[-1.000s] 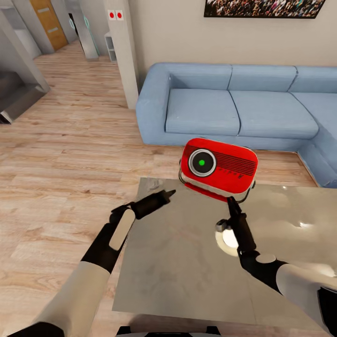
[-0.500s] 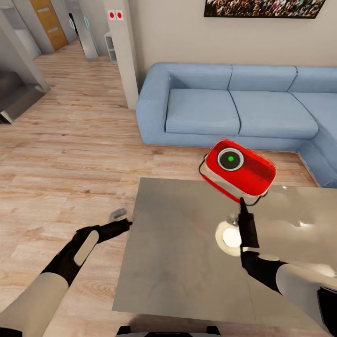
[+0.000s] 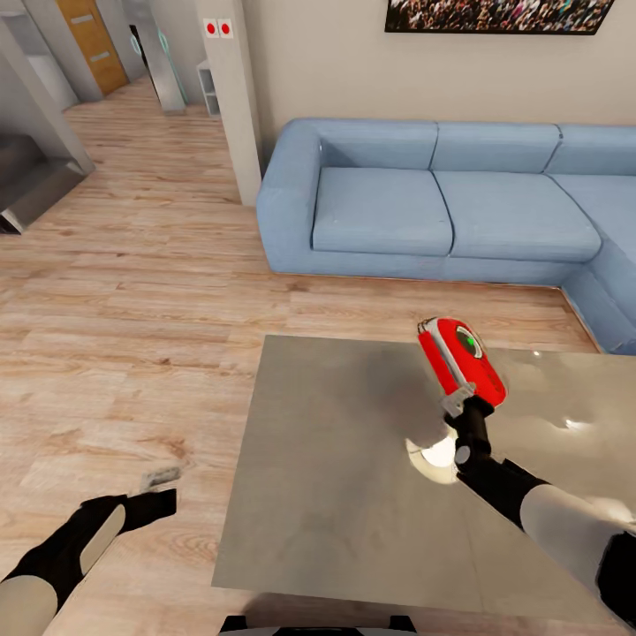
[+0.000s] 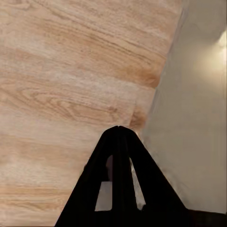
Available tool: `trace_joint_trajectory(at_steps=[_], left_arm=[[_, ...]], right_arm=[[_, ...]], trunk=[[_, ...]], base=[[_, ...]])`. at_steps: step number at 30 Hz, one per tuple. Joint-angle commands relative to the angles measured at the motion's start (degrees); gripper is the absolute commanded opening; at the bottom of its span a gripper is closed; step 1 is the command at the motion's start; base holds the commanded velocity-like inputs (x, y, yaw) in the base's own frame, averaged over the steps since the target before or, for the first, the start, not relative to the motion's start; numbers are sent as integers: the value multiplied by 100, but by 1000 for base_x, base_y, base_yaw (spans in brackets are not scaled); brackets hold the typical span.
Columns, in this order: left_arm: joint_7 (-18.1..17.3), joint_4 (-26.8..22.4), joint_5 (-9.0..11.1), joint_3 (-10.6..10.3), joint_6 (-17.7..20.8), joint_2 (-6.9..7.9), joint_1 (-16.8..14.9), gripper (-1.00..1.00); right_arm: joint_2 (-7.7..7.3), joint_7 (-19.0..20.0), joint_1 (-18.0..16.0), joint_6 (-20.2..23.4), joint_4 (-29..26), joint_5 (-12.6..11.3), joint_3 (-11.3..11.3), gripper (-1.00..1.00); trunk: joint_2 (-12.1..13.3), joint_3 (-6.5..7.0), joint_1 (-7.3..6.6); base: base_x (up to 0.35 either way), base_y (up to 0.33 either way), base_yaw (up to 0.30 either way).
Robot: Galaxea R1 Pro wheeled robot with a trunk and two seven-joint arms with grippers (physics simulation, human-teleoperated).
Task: Turn on the radio receiver that's on the table in the living room.
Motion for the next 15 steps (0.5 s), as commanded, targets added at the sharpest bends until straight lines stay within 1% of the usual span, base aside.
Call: trace_joint_trajectory(at_steps=[1, 4, 5, 7, 8, 10, 13, 15], left_arm=[[3, 187, -1, 27, -190, 14, 3, -100], [1, 751, -8, 63, -703, 2, 5, -100], [0, 897, -9, 70, -817, -1, 6, -100], [-1, 1084, -10, 76, -973, 4, 6, -100], [-1, 1133, -11, 78, -1028, 15, 6, -100], [-1, 1189, -16, 77, -1099, 29, 6, -100], [-2, 1253, -18, 73, -1137, 25, 6, -100], [-7, 1281, -18, 73, -1145, 17, 6, -100]], right_arm=[[-9, 364, -5, -25, -70, 67, -320, -100], [-56, 1495, -5, -2, -388, 66, -1266, -100], [-85, 1850, -5, 11, -480, 69, -1554, -100], [-151, 2473, -5, 58, -658, 75, -2054, -100], [-194, 2728, -5, 137, -756, 76, -2267, -100], [-293, 3133, -5, 456, -991, 78, -2626, -100], [-488, 3684, -5, 1117, -1486, 79, -3142, -100], [-573, 4161, -5, 1610, -1728, 74, -3522, -100]], trunk=[[-1, 1, -1], [-1, 1, -1], [-1, 1, -1], [-1, 1, -1], [-1, 1, -1], [-1, 1, -1], [-1, 1, -1], [-1, 1, -1]], base=[[0, 0, 0], [0, 0, 0], [0, 0, 0], [0, 0, 0], [0, 0, 0], [0, 0, 0], [0, 0, 0], [0, 0, 0]])
